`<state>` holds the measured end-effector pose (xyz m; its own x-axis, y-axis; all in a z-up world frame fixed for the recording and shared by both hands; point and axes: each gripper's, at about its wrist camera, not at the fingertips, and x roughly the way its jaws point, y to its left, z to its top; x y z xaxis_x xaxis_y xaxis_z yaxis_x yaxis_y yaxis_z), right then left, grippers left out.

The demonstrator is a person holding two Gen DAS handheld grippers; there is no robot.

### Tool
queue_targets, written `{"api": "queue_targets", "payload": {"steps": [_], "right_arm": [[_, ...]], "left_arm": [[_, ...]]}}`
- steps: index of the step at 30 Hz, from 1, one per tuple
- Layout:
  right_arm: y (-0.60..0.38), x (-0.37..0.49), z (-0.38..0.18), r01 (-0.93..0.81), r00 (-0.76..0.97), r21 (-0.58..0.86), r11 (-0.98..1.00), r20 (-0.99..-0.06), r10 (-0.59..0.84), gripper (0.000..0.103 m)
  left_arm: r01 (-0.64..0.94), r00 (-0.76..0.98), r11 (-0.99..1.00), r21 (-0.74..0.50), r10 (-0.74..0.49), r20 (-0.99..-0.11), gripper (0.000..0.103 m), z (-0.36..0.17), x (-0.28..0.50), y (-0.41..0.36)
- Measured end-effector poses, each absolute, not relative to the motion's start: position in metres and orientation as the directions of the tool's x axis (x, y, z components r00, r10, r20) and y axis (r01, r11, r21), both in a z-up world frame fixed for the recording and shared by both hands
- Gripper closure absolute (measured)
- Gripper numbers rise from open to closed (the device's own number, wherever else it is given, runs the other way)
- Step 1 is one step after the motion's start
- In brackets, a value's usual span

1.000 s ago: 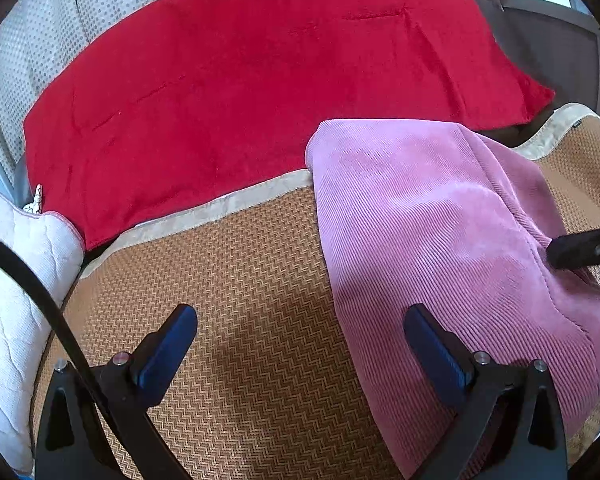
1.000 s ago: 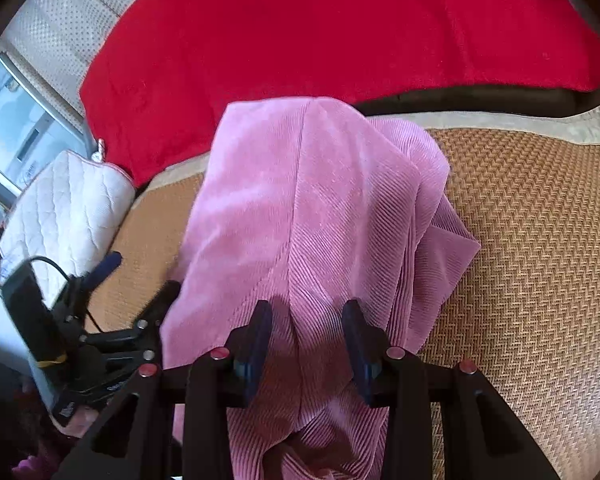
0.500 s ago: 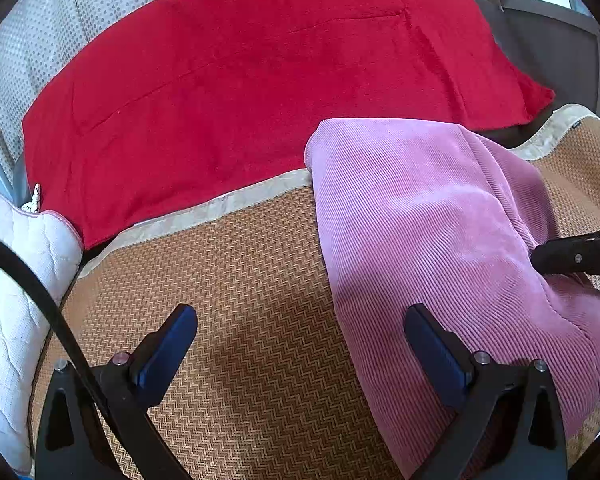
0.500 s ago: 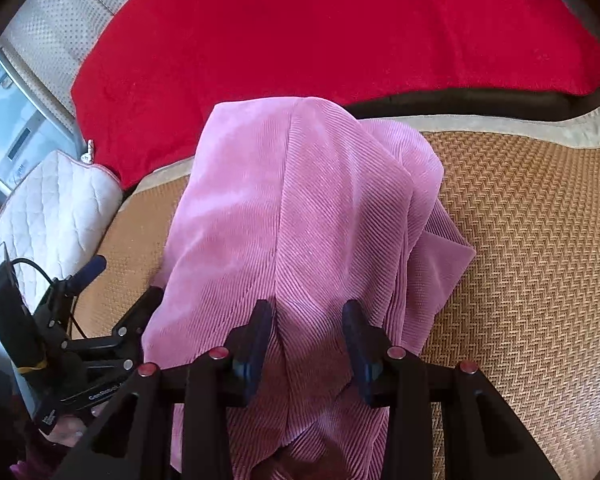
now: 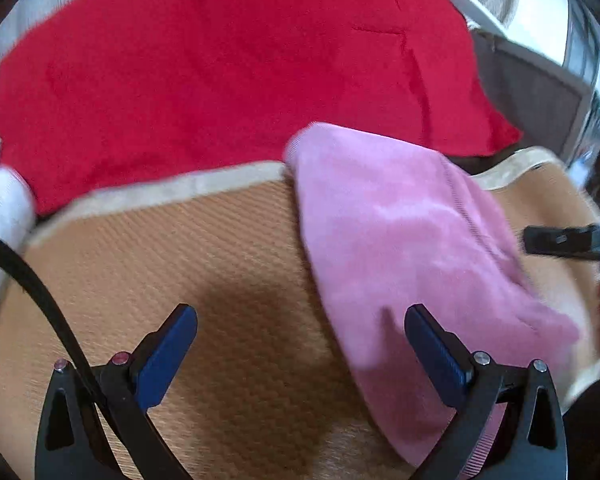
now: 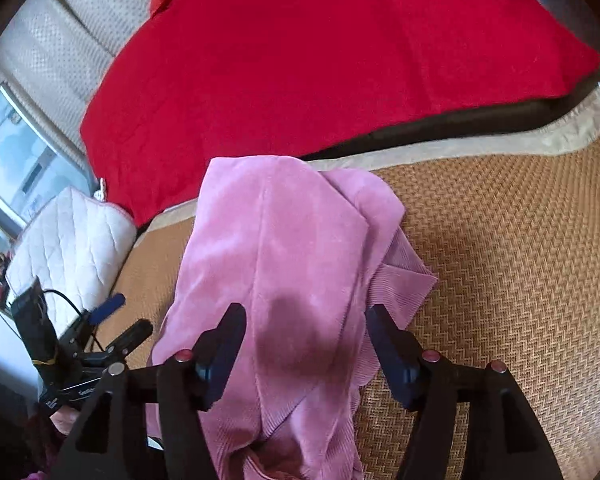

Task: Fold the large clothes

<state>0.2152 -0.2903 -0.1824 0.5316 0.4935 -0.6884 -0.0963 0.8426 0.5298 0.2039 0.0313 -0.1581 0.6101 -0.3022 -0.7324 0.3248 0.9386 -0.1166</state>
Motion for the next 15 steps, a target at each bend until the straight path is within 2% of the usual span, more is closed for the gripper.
{"api": "queue_targets", "payload": {"steps": [2, 6, 15], "right_arm": [[-0.294, 0.217, -0.187, -0.083, 0.517, 0.544, 0.835, -0.693, 0.503, 0.036], [-0.304, 0.221, -0.198, -0.062, 0.485, 0.587, 0.807, -0.689, 0.539, 0.035], [-0.312, 0.232, -0.243, 0.009, 0.411, 0.719, 0.695, -0.636, 0.653, 0.030]], "left_arm": [[0.349, 0.532, 0.913, -0.211, -0.378, -0.757, 0.000, -0.165, 0.211, 0.033], [0.363, 0.461, 0.883, -0.298, -0.448, -0.766, 0.000, -0.175, 0.220, 0.034], [0.297, 0.360, 0.814, -0.499, -0.580, -0.731, 0.000, -0.201, 0.255, 0.042]]}}
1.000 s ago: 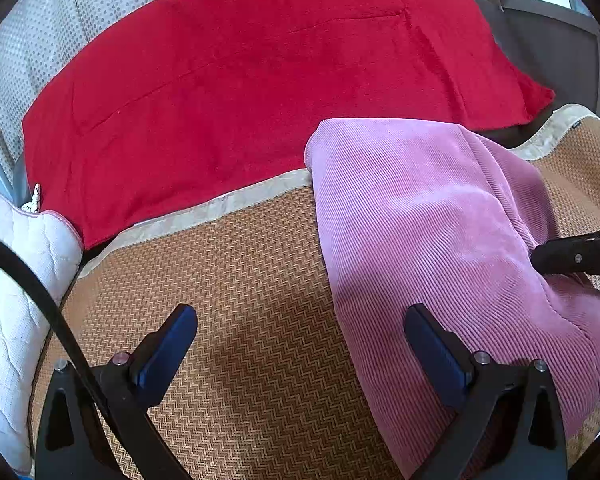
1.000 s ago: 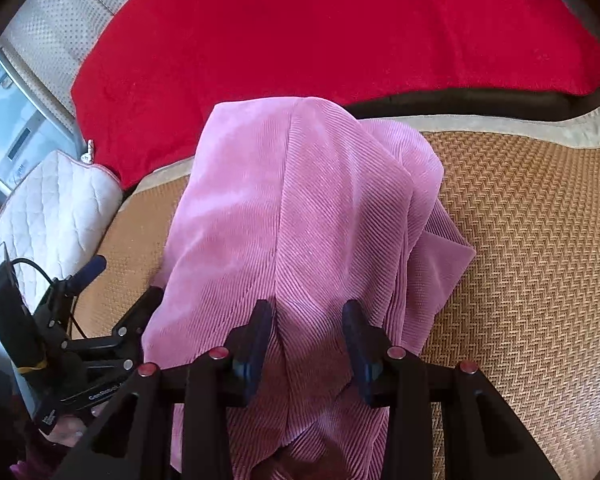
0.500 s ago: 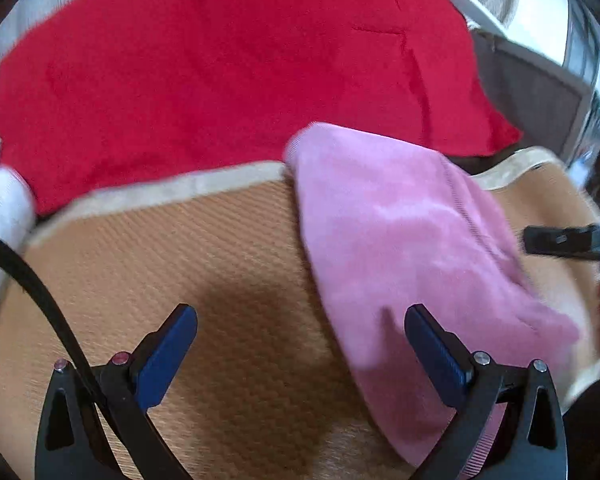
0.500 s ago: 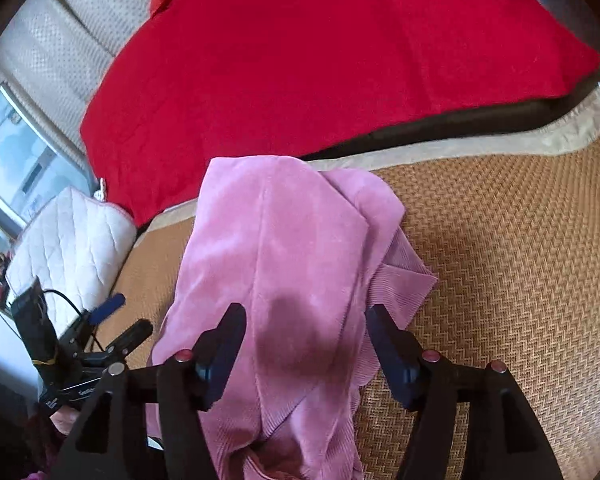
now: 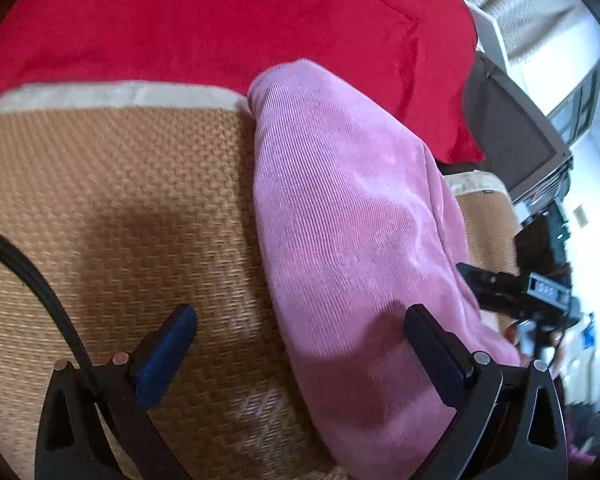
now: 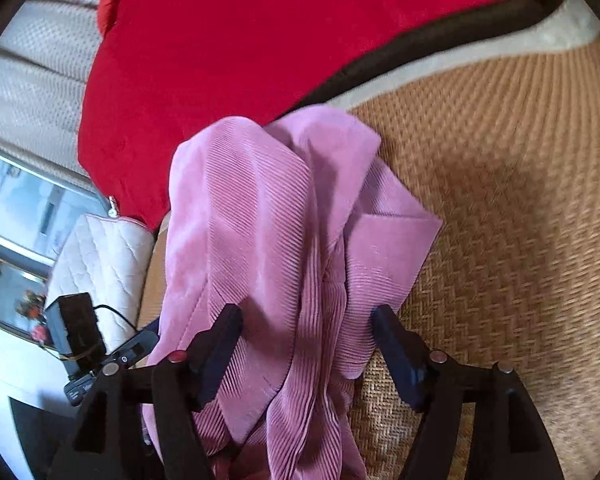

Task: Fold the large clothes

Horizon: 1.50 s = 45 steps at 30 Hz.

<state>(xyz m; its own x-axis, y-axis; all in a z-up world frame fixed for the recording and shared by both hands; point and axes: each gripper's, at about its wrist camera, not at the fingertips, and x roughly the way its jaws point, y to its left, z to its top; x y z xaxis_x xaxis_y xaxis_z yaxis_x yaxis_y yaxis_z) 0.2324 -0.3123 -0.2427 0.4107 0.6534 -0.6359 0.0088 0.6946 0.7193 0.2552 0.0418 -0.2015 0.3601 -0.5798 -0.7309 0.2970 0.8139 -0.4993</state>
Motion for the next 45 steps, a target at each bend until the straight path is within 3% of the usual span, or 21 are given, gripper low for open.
{"api": "queue_targets", "payload": {"steps": [9, 12, 14, 15, 20, 28, 32, 35, 37, 39, 41, 45], "right_arm": [[-0.299, 0.241, -0.253, 0.010, 0.430, 0.790, 0.614, -0.557, 0.710, 0.022], [-0.293, 0.245, -0.253, 0.001, 0.431, 0.797, 0.604, -0.546, 0.719, 0.027], [-0.290, 0.248, -0.253, -0.003, 0.433, 0.798, 0.602, -0.542, 0.720, 0.043], [-0.288, 0.249, -0.252, -0.008, 0.436, 0.799, 0.601, -0.538, 0.721, 0.046], [-0.280, 0.250, -0.241, -0.021, 0.482, 0.804, 0.595, -0.513, 0.711, 0.055], [-0.242, 0.260, -0.212, -0.120, 0.520, 0.803, 0.583, -0.450, 0.726, 0.056], [-0.228, 0.266, -0.215, -0.135, 0.511, 0.818, 0.559, -0.426, 0.747, 0.056], [-0.216, 0.266, -0.224, -0.124, 0.486, 0.807, 0.578, -0.458, 0.744, 0.056], [-0.209, 0.273, -0.236, -0.084, 0.476, 0.791, 0.605, -0.502, 0.722, 0.056], [-0.207, 0.278, -0.246, -0.068, 0.459, 0.792, 0.607, -0.515, 0.724, 0.053], [-0.208, 0.281, -0.250, -0.049, 0.449, 0.799, 0.600, -0.519, 0.728, 0.047], [-0.216, 0.274, -0.229, -0.055, 0.461, 0.757, 0.651, -0.560, 0.689, 0.044]], "left_arm": [[0.310, 0.285, 0.704, -0.639, -0.710, -0.644, 0.001, -0.211, 0.273, 0.024], [0.330, 0.302, 0.698, -0.636, -0.716, -0.629, 0.018, -0.206, 0.269, 0.012], [0.345, 0.316, 0.701, -0.624, -0.713, -0.626, 0.031, -0.203, 0.269, 0.008], [0.345, 0.325, 0.701, -0.624, -0.713, -0.622, 0.037, -0.201, 0.272, 0.005], [0.367, 0.369, 0.658, -0.658, -0.752, -0.546, 0.051, -0.187, 0.275, 0.020], [0.386, 0.472, 0.682, -0.622, -0.725, -0.502, 0.051, -0.154, 0.273, 0.048], [0.363, 0.493, 0.720, -0.592, -0.687, -0.534, 0.051, -0.157, 0.270, 0.062], [0.338, 0.476, 0.773, -0.537, -0.633, -0.611, 0.050, -0.172, 0.271, 0.062], [0.308, 0.457, 0.807, -0.504, -0.590, -0.666, 0.042, -0.186, 0.274, 0.060], [0.288, 0.458, 0.807, -0.516, -0.589, -0.666, 0.034, -0.194, 0.277, 0.063], [0.272, 0.444, 0.802, -0.532, -0.595, -0.670, 0.034, -0.194, 0.278, 0.065], [0.272, 0.439, 0.828, -0.490, -0.560, -0.703, 0.031, -0.180, 0.270, 0.064]]}}
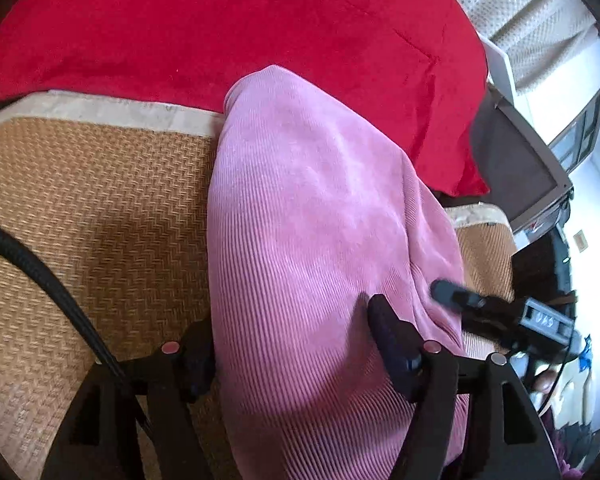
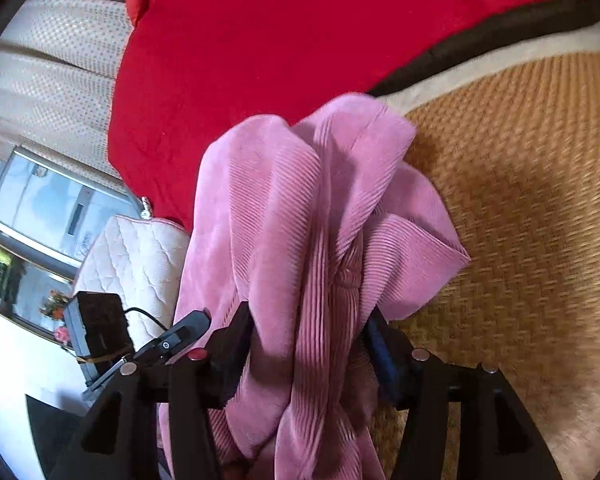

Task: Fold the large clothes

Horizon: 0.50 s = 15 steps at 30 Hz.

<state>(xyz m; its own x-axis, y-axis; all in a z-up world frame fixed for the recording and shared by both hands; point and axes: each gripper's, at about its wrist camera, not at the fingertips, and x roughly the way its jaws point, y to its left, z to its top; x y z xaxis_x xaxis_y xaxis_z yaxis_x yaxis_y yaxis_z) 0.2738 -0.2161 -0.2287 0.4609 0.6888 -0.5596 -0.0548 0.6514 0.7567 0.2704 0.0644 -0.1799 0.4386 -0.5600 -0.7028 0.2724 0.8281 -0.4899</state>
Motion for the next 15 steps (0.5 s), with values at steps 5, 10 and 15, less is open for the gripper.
{"api": "queue_targets", "payload": {"steps": [5, 10, 15], "right_arm": [[-0.233, 0.257, -0.185, -0.122, 0.569, 0.705, 0.698, -0.527, 0.632, 0.044], [-0.220, 0.251, -0.158, -0.231, 0.614, 0.684, 0.692, -0.449, 0.649, 0.049], [-0.193, 0.263, -0.160, -0.255, 0.597, 0.653, 0.713, -0.474, 0.647, 0.064]], "left_arm": [[0.292, 0.477, 0.862, -0.414, -0.507, -0.718, 0.030, -0.156, 0.249, 0.071], [0.326, 0.524, 0.868, -0.374, -0.496, -0.692, 0.030, -0.142, 0.228, 0.080], [0.326, 0.545, 0.897, -0.299, -0.437, -0.715, 0.030, -0.149, 0.221, 0.080]]}}
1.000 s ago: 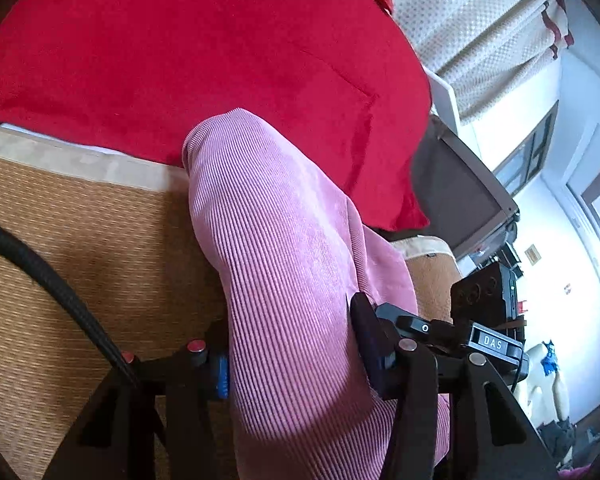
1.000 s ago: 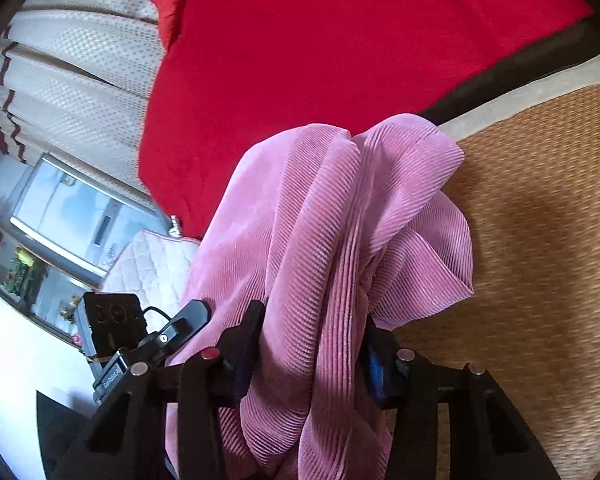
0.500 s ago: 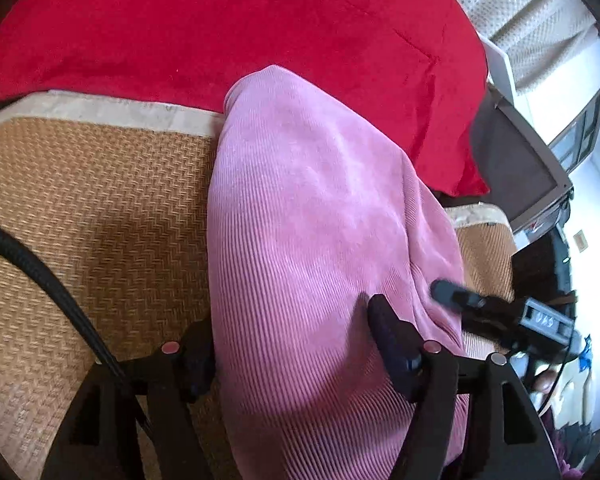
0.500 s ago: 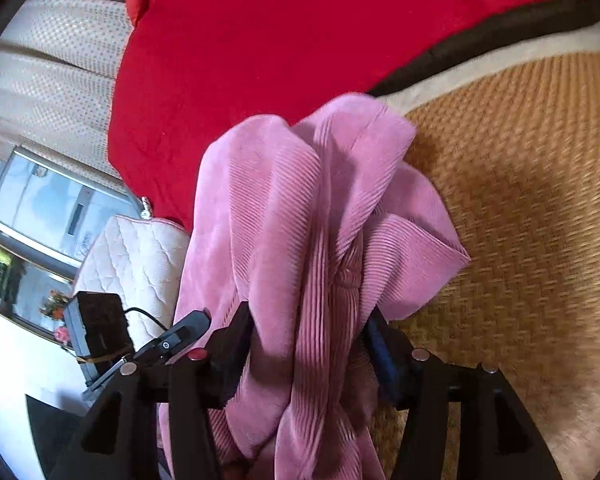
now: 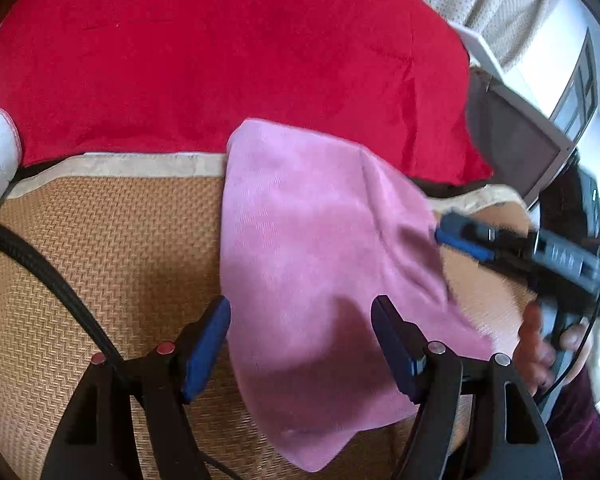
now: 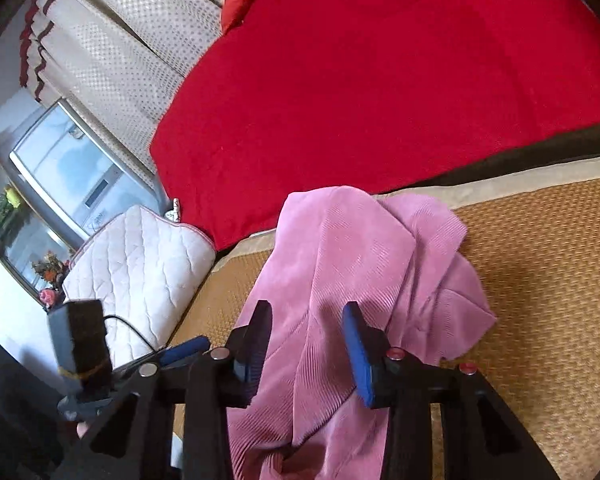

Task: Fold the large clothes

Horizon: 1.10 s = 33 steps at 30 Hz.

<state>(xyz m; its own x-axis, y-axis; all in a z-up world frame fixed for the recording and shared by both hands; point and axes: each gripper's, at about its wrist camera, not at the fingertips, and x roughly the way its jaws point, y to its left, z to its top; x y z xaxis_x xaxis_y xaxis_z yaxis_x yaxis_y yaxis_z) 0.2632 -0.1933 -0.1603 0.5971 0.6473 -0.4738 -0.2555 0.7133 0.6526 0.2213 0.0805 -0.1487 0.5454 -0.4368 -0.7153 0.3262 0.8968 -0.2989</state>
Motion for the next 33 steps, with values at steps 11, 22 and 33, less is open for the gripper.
{"api": "queue_targets", "payload": {"steps": [11, 22, 33], "right_arm": [[-0.171, 0.331, -0.219, -0.104, 0.504, 0.624, 0.774, -0.638, 0.582, 0.065], [-0.173, 0.258, -0.161, -0.200, 0.577, 0.503, 0.841, -0.633, 0.516, 0.061], [-0.162, 0.261, -0.219, -0.121, 0.477, 0.425, 0.897, -0.767, 0.428, 0.062]], "left_arm": [[0.345, 0.539, 0.924, -0.165, -0.339, -0.771, 0.020, -0.197, 0.221, 0.044], [0.320, 0.603, 0.944, -0.077, -0.266, -0.752, 0.020, -0.197, 0.208, 0.035], [0.324, 0.622, 0.946, -0.021, -0.230, -0.748, 0.020, -0.197, 0.208, 0.033]]}}
